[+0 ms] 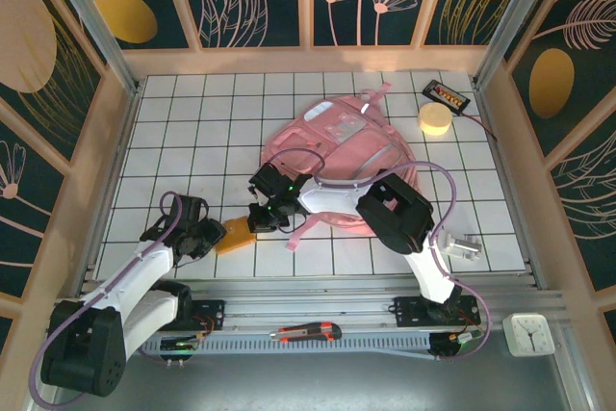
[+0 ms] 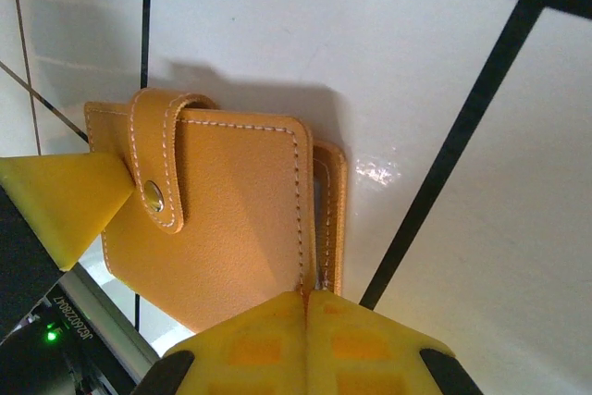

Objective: Pack the student bag

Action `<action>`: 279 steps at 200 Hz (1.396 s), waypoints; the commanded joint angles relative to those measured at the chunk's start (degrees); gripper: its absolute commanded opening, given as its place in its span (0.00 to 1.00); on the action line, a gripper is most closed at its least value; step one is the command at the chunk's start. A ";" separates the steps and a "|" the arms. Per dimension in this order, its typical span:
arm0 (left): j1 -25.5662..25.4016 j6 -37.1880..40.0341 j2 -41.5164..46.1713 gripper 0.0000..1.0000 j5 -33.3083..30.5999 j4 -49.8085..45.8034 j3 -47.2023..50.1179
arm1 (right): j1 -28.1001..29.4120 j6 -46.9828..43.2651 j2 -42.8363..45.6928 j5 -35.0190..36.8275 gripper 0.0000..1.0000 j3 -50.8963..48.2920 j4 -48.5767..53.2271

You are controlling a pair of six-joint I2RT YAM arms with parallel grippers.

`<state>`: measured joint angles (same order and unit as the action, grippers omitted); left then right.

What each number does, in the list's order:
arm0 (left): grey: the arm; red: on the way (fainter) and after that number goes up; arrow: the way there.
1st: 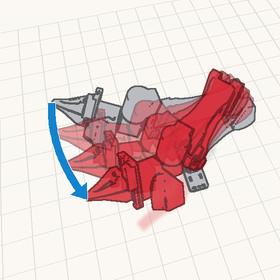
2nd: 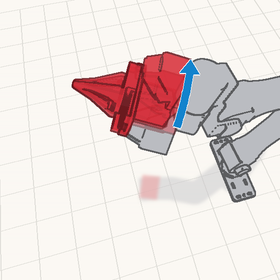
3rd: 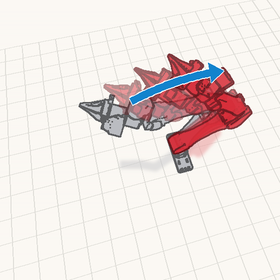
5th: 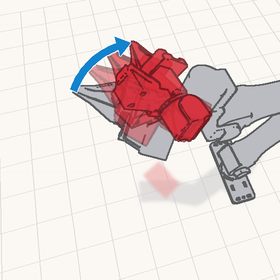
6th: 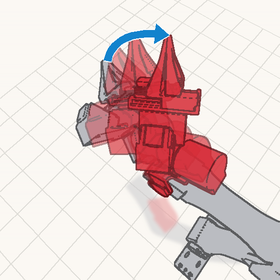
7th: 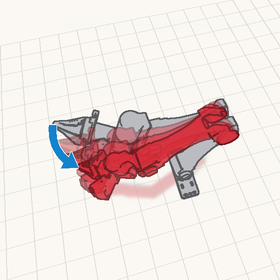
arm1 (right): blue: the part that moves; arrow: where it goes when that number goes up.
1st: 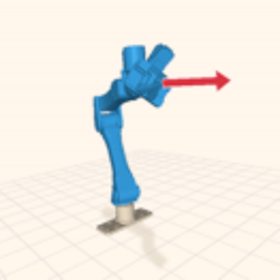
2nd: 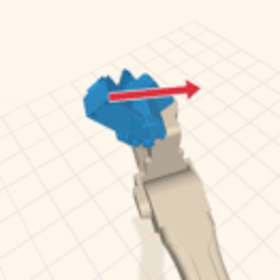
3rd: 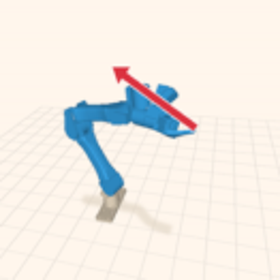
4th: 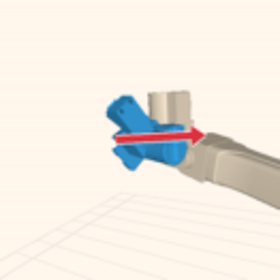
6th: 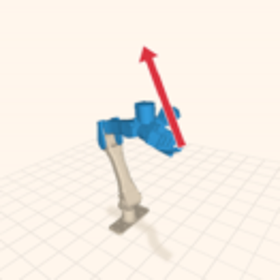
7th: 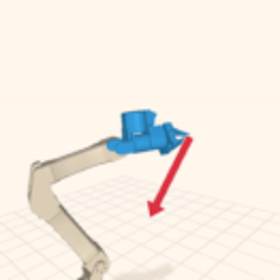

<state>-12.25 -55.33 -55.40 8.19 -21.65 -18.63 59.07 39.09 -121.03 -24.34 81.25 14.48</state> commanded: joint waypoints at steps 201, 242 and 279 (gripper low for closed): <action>-0.22 -7.68 1.44 0.71 15.87 26.57 8.29 | -3.29 0.83 14.80 -9.14 0.00 -12.52 -9.39; -0.23 -8.60 2.25 0.68 16.16 27.87 10.14 | -3.24 0.36 12.41 -11.43 0.10 -12.06 -9.01; -0.18 -9.57 3.52 0.66 15.72 27.95 11.50 | -3.39 -1.36 10.27 -11.13 0.23 -9.09 -4.87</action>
<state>-12.29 -63.09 -51.96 22.22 3.46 -9.15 55.75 39.22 -108.71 -34.20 69.87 6.87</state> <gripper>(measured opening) 0.667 0.207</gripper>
